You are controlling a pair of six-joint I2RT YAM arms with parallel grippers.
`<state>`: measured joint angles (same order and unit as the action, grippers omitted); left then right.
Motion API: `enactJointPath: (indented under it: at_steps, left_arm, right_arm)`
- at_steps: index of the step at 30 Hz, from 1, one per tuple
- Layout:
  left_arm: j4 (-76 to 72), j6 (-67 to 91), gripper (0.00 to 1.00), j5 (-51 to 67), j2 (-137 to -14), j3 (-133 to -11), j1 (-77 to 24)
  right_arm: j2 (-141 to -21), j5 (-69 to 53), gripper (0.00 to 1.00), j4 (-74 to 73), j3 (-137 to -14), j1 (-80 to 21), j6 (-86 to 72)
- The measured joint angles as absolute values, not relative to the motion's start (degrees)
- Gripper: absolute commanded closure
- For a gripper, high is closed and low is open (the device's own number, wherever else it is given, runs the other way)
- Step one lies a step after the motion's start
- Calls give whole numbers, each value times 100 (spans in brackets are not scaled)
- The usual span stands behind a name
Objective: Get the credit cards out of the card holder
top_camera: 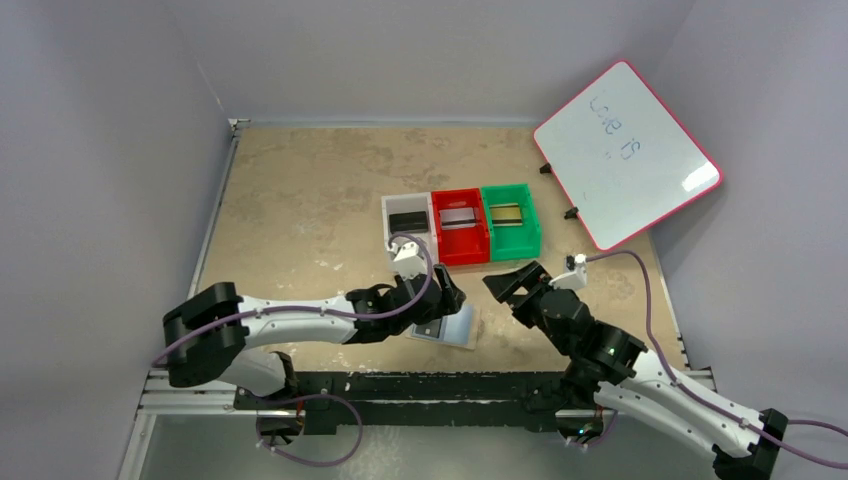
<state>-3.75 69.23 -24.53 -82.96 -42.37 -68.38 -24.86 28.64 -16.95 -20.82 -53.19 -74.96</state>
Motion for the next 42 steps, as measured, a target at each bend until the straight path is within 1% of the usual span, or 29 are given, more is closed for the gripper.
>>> enactJointPath:
  at_steps: [5, 8, 11, 14, 15, 20, 24, 28, 42]
  left_arm:
    - [408, 6945, 36, -3155, -7594, -4132, -6827]
    - [926, 7002, 36, -3590, -7113, -4128, -6777]
    - [1308, 7111, 36, -3859, -6696, -3970, -6604]
    - [1603, 7205, 36, -3931, -6372, -3653, -6346]
    - [1667, 7227, 36, -3927, -6298, -3559, -6281]
    - [1865, 7295, 36, -3782, -5957, -3118, -5988]
    - [1876, 7303, 36, -3673, -5808, -3026, -5964]
    - [1756, 7282, 36, -3551, -5830, -3026, -5964]
    - [917, 6912, 43, -2703, -6705, -3030, -5964]
  right_arm:
    - [-2335, 2556, 38, -1332, -1970, -5319, -7188]
    - [-2475, 2252, 44, -895, -1916, -5319, -6995]
    - [-2978, 1911, 48, -336, -1914, -5319, -6823]
    - [-3894, 1455, 57, 320, -1916, -5319, -6696]
    - [-4167, 1330, 58, 495, -1918, -5319, -6661]
    - [-5857, 596, 58, 1221, -1933, -5319, -6639]
    - [-6578, 303, 57, 1553, -1981, -5321, -6643]
    - [-6904, 167, 56, 1752, -2045, -5321, -6637]
    - [-7413, 23, 64, 2108, -2158, -5155, -6632]
